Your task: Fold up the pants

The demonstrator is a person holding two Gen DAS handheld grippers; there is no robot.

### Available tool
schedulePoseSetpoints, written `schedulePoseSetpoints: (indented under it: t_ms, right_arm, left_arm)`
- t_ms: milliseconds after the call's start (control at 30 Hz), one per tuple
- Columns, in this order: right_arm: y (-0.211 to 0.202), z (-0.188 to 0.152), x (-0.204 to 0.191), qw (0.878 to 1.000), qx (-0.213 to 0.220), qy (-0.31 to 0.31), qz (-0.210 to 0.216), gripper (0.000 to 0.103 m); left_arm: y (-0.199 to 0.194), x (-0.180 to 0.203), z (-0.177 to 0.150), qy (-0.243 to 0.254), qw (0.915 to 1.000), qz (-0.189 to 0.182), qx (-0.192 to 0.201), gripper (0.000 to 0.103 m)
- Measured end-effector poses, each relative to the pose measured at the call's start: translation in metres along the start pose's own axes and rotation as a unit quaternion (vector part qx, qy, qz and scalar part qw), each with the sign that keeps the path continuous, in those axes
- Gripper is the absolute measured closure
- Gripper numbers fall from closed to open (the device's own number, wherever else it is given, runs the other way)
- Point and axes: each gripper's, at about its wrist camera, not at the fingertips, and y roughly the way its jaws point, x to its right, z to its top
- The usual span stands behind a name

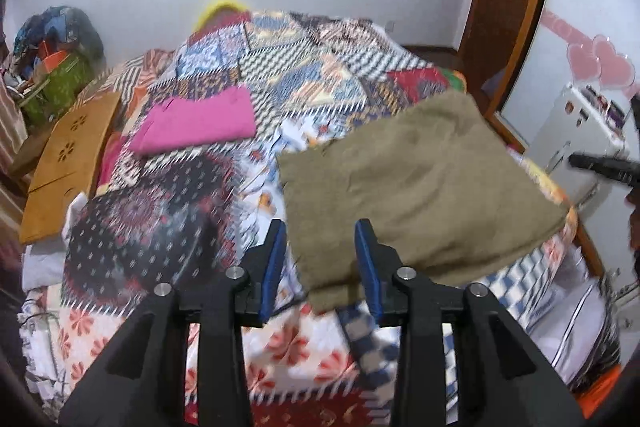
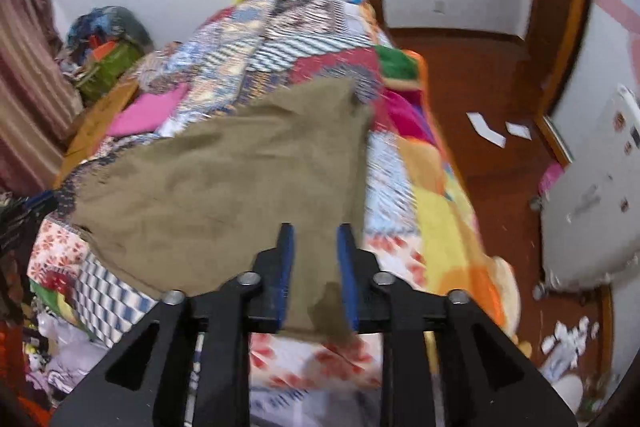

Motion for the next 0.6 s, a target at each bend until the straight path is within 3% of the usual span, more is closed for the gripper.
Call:
schedulePoseSetpoints:
  t_ms: [133,300,600]
  right_arm:
    - [0.038,-0.007,-0.022,0.999,-0.038,-0.025,0.019,0.072]
    - [0.063,-0.039,-0.016,0.995,-0.098,-0.033,0.013,0.072]
    - [0.052,-0.047,0.005,0.993,-0.113,0.000,0.041,0.063]
  left_arm:
    - [0.025,0.016,0.013,-0.005,0.9996,-0.025,-0.015,0.060]
    - [0.058,0.036,-0.005,0.014,0.9976,-0.036,-0.058,0.060]
    - [0.049,0.045,-0.028,0.053,0.9967,-0.028,-0.055,0.053]
